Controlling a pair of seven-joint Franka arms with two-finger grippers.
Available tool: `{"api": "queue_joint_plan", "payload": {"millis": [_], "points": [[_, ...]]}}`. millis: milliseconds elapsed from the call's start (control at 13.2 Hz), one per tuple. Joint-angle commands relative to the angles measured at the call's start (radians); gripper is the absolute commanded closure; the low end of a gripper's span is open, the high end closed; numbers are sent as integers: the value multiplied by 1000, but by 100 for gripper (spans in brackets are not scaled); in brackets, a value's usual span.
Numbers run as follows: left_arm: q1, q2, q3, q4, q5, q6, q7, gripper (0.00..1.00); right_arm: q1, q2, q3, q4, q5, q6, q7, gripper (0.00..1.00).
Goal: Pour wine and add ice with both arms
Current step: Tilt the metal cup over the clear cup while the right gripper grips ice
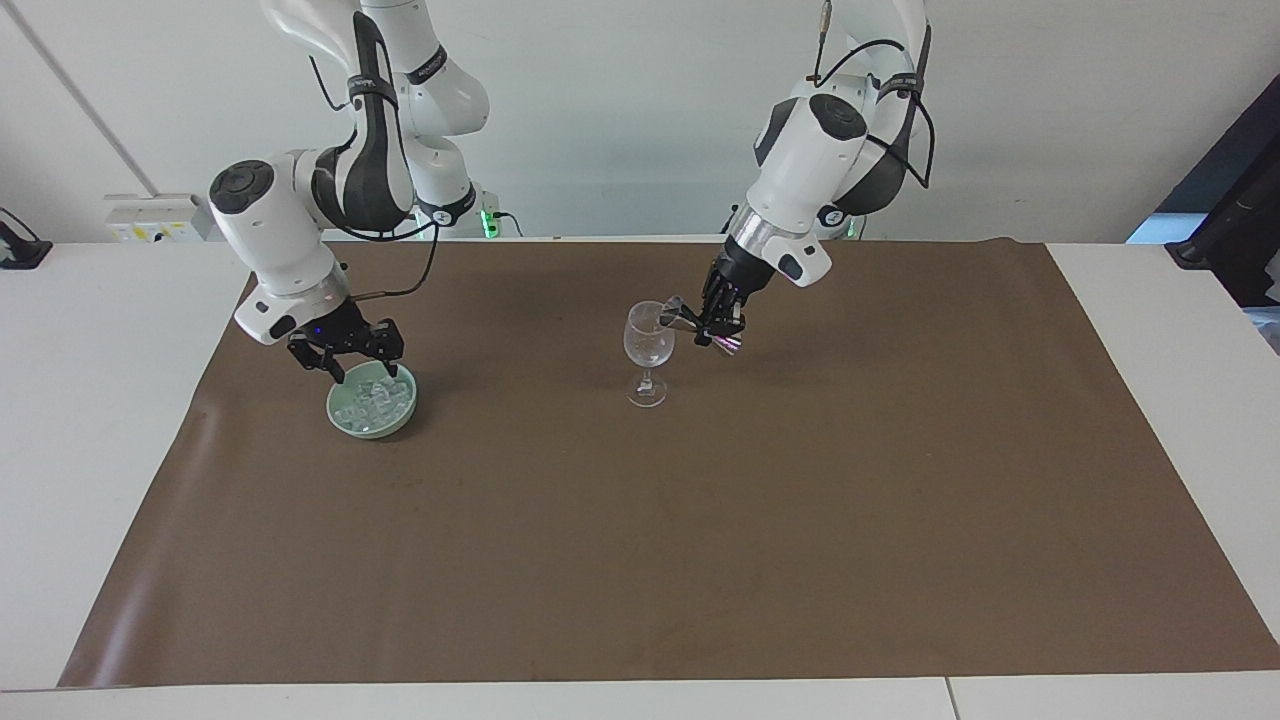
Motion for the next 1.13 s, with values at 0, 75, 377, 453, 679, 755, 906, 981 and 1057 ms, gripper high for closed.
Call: {"api": "queue_joint_plan", "payload": {"millis": [0, 75, 377, 453, 679, 755, 906, 981, 1057], "points": [[-13, 8, 3, 49, 84, -67, -23, 100, -4, 24, 1, -30, 22, 81, -43, 17], [-33, 8, 3, 50, 115, -73, -23, 100, -6, 27, 1, -41, 22, 91, -46, 17], [-52, 10, 5, 82, 208, -108, -28, 100, -14, 32, 1, -45, 24, 97, -74, 37], [-67, 11, 3, 92, 253, -124, -28, 100, -14, 32, 1, -45, 24, 97, -77, 37], [-93, 11, 3, 95, 335, -131, -28, 100, -15, 53, 1, -53, 24, 140, -82, 37], [-95, 11, 3, 96, 356, -133, -29, 100, -15, 53, 1, -64, 24, 158, -82, 37], [-104, 11, 3, 104, 399, -131, -32, 100, -20, 53, 1, -73, 24, 174, -103, 37], [-108, 22, 3, 109, 423, -130, -37, 100, -20, 53, 1, -82, 24, 177, -118, 37], [-109, 24, 3, 115, 451, -124, -37, 100, -21, 52, 1, -91, 24, 178, -129, 38]]}}
